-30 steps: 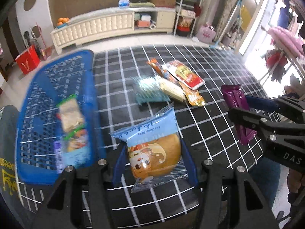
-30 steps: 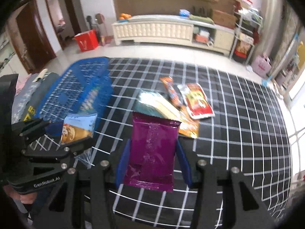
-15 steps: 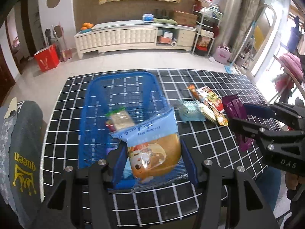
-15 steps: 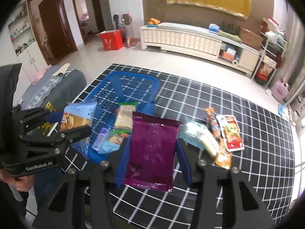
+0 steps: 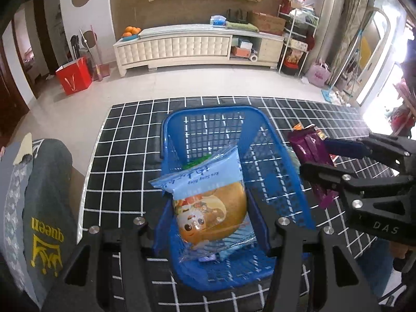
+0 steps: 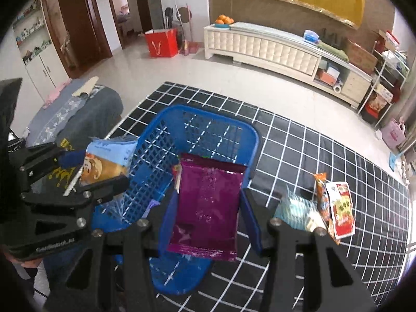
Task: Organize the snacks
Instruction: 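Carry the bread bag over the basket with the left tool while the right tool drops the purple bag in, then open the left tool to drop the bread bag into the basket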
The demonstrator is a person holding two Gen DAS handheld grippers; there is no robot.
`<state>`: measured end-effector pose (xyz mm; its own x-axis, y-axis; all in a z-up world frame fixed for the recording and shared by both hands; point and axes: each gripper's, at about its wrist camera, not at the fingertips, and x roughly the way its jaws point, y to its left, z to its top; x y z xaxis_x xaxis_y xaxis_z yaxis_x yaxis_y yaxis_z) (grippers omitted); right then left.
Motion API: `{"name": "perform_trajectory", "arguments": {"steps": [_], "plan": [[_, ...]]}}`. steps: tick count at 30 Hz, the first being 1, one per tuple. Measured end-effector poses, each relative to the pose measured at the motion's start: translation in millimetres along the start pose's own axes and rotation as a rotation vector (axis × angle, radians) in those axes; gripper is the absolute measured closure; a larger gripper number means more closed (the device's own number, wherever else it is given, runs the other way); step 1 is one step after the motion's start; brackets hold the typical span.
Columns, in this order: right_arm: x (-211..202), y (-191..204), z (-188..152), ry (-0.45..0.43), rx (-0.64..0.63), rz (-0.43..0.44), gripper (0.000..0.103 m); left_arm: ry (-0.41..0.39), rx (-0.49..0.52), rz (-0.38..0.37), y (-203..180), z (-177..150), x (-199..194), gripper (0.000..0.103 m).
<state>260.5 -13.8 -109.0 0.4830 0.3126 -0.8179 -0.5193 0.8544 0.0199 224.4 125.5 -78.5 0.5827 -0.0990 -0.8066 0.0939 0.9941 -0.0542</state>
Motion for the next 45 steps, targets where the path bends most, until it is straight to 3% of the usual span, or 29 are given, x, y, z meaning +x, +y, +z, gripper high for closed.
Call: {"name": "perform_trajectory", "arguments": {"steps": [7,11,13,15,16,26,45], "plan": [[51,1,17,0.079,-0.028,-0.048,0.050,0.016,-0.002,0.000,18,16,26,0.051],[62,-1,19,0.079,-0.019,-0.098,0.048,0.031,-0.036,-0.003,31,21,41,0.051],[62,-1,20,0.068,-0.017,-0.111,0.037,0.038,-0.039,-0.017,34,21,45,0.051],[61,-2,20,0.050,-0.025,-0.126,0.014,0.042,-0.033,-0.006,34,19,48,0.051],[59,-2,20,0.037,-0.025,-0.125,0.013,0.044,-0.029,-0.001,34,18,50,0.051],[45,-3,15,0.025,-0.020,-0.117,0.012,0.040,-0.011,-0.013,24,16,48,0.051],[50,-58,2,0.059,0.085,-0.128,0.012,0.091,0.030,-0.017,-10,33,79,0.051]]}}
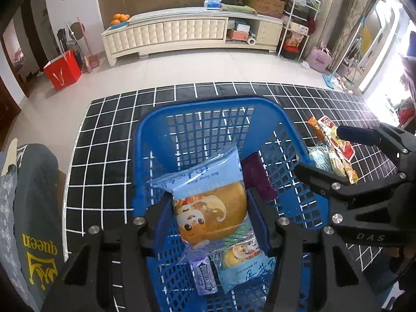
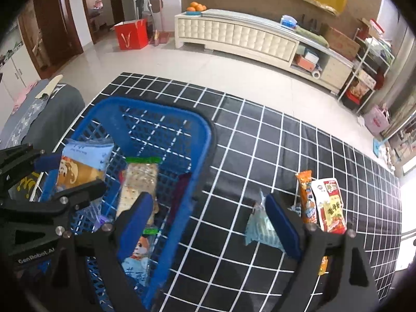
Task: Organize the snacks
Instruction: 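Open the left tool to drop the bread bag into the basket, then move both tools back to the remaining snacks on the mat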
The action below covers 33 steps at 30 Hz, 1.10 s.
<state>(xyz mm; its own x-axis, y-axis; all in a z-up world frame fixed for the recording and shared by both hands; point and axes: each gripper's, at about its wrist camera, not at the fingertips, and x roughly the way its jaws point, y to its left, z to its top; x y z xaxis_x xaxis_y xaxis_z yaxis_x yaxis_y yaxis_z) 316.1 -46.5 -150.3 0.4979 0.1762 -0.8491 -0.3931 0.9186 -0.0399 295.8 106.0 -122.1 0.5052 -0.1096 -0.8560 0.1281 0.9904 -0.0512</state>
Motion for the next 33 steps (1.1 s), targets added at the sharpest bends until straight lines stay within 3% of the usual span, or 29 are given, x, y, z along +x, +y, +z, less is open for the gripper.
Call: {"name": "perform_trajectory", "arguments": {"steps": [10,17,33], "plan": [[11,-15,8,0.011,0.016,0.004,0.012,0.040,-0.016,-0.021,-4,26,26,0.050],[0,-19,0,0.007,0.056,0.013,0.012,0.031,-0.029,-0.074,-3,32,30,0.037],[-102,-14,-33,-0.099,0.079,-0.020,0.012,-0.080,-0.010,-0.112,-32,4,-59,0.036]]}}
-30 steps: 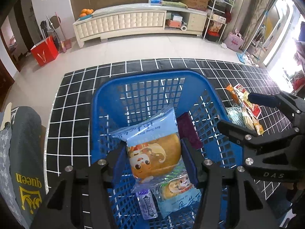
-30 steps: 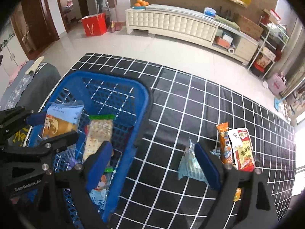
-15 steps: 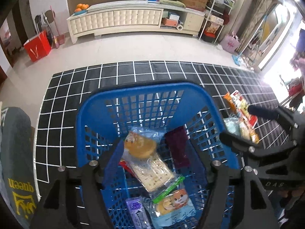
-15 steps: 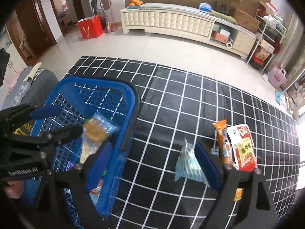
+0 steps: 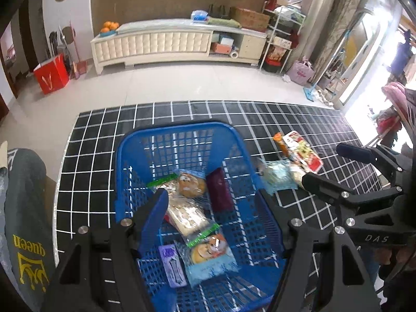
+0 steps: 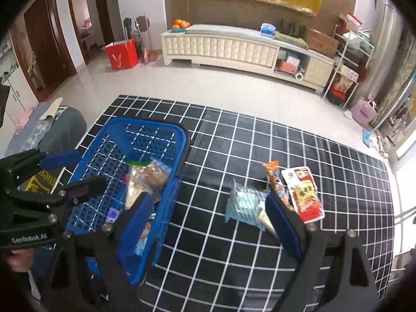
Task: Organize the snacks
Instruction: 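Move both tools back to the remaining snacks on the mat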
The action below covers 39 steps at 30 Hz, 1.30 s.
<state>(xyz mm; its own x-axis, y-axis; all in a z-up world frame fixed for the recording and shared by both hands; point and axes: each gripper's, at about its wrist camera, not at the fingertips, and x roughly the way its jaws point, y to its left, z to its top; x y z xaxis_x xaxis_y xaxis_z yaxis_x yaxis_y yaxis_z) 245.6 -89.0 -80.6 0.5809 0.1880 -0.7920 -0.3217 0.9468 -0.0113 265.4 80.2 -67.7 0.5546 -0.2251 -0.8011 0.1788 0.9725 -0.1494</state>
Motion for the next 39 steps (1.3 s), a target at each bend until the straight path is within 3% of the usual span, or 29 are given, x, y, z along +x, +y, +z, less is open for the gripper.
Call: {"name": "perform_trajectory", "arguments": {"steps": [10,21,24,32,39], "plan": [[-44,-16,-22,-0.044,0.031,-0.005,0.012,-0.047,0.041,0.001,-40,-14,-40,0.036],[-71,-59,-51,-0.052,0.088,-0.030,0.012,-0.052,0.095,-0.017,-91,-28,-51,0.036],[-73,-72,-58,-0.052,0.102,-0.036,0.012,-0.067,0.105,-0.024,-107,-29,-52,0.026],[-68,-110,-74,-0.038,0.149,-0.042,0.012,-0.048,0.162,-0.015,-152,-25,-30,0.025],[-35,-151,-81,0.021,0.172,-0.044,0.012,0.022,0.120,-0.019,-173,-21,14,0.025]]}}
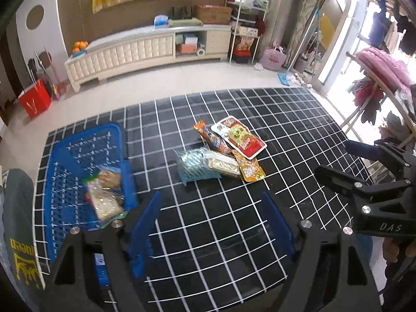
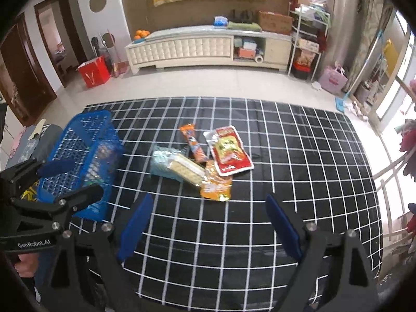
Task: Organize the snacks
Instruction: 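Move both tools back to the remaining snacks on the mat, then grasp the red-and-yellow beef tripe pack with the right tool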
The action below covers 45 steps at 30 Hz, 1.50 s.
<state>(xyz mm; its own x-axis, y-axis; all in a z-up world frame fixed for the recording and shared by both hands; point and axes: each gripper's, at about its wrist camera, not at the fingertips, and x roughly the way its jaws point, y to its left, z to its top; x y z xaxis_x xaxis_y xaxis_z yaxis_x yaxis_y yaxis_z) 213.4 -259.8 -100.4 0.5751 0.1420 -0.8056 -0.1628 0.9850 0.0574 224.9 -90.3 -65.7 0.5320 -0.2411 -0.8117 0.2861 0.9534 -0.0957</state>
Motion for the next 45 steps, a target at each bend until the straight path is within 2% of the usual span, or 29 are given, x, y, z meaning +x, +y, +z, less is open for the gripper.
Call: {"name": "perform_trajectory", "arguments": {"steps": [2,5,8,13,18,24,31,34,40,45], "plan": [[11,-9,2,0.014,0.002,-0.004,0.012,0.020,-0.008,0.012,-5,1,14,0.025],[33,-22,5,0.046,0.011,-0.003,0.012,0.032,-0.002,0.083,-13,3,39,0.025],[54,-32,8,0.074,0.016,0.000,0.012,0.058,-0.011,0.074,-17,6,58,0.025],[96,-44,16,0.135,0.000,-0.006,0.012,0.080,-0.090,0.081,-10,16,95,0.025],[130,-51,28,0.167,0.017,0.010,0.012,0.097,-0.094,0.105,-3,31,125,0.025],[174,-50,44,0.221,0.003,0.024,0.012,0.102,-0.125,0.110,12,42,148,0.025],[206,-42,59,0.247,-0.029,0.052,0.012,0.109,-0.177,0.116,35,53,168,0.025],[220,-37,60,0.261,-0.069,0.035,0.012,0.113,-0.205,0.101,42,55,175,0.025],[232,-34,59,0.268,-0.115,0.048,0.012,0.116,-0.198,0.113,41,55,185,0.025],[232,-36,56,0.232,-0.131,0.056,0.012,0.124,-0.212,0.101,41,57,191,0.025]]}}
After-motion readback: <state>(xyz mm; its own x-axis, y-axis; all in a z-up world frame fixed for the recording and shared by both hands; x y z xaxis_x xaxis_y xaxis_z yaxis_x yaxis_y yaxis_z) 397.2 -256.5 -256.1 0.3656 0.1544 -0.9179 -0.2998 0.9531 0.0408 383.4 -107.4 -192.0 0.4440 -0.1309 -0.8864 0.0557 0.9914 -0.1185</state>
